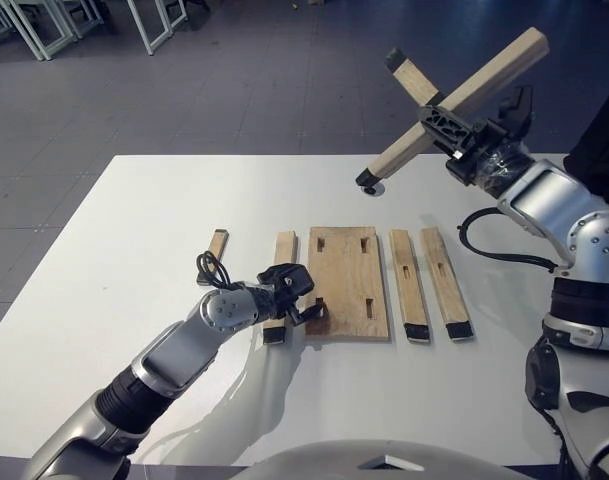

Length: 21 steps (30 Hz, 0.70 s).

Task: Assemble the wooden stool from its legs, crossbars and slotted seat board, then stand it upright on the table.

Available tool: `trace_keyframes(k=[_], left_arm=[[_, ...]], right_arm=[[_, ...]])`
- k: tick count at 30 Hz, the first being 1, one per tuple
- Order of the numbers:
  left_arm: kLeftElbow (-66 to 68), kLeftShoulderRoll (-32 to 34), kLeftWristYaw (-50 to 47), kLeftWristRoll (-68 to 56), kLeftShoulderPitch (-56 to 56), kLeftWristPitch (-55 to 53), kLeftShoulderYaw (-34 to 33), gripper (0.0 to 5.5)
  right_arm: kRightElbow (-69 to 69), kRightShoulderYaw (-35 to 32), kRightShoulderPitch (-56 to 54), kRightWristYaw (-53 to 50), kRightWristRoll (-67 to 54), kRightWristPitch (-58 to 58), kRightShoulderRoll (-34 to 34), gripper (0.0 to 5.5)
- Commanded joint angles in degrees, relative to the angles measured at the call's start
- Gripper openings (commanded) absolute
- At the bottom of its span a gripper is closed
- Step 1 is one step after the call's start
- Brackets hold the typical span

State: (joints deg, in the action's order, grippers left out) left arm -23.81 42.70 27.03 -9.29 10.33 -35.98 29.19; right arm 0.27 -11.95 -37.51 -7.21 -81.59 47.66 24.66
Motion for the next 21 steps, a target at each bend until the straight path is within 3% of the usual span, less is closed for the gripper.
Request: trace_keyframes(k=[1,6,12,21], left_arm=[[-0.95,7.95,6.32,7.49,-2.29,-4.05,5.76,4.20],[-6.66,15.87,16.10,8.08,-5.73,-5.28,7.75,4.20],[-5.27,18.18,20.16,8.66,-6.29,-2.04,4.48,4.20],[-3.42,16.26,21.50,9.76,-6.37,-0.37,3.46,4.20]], right_arm=[[-0.06,-2.22,-1.18,-0.28,4.29,-2.27,-1.32,2.03],[-0.89,6.49,3.38,17.69,20.11,-6.20,1.49,2.03],[0.93,15.27,11.18,44.12,28.98,-4.43,7.80,2.03],[9.31,21.60,7.26,59.38,41.70,-6.66,6.92,2.03]])
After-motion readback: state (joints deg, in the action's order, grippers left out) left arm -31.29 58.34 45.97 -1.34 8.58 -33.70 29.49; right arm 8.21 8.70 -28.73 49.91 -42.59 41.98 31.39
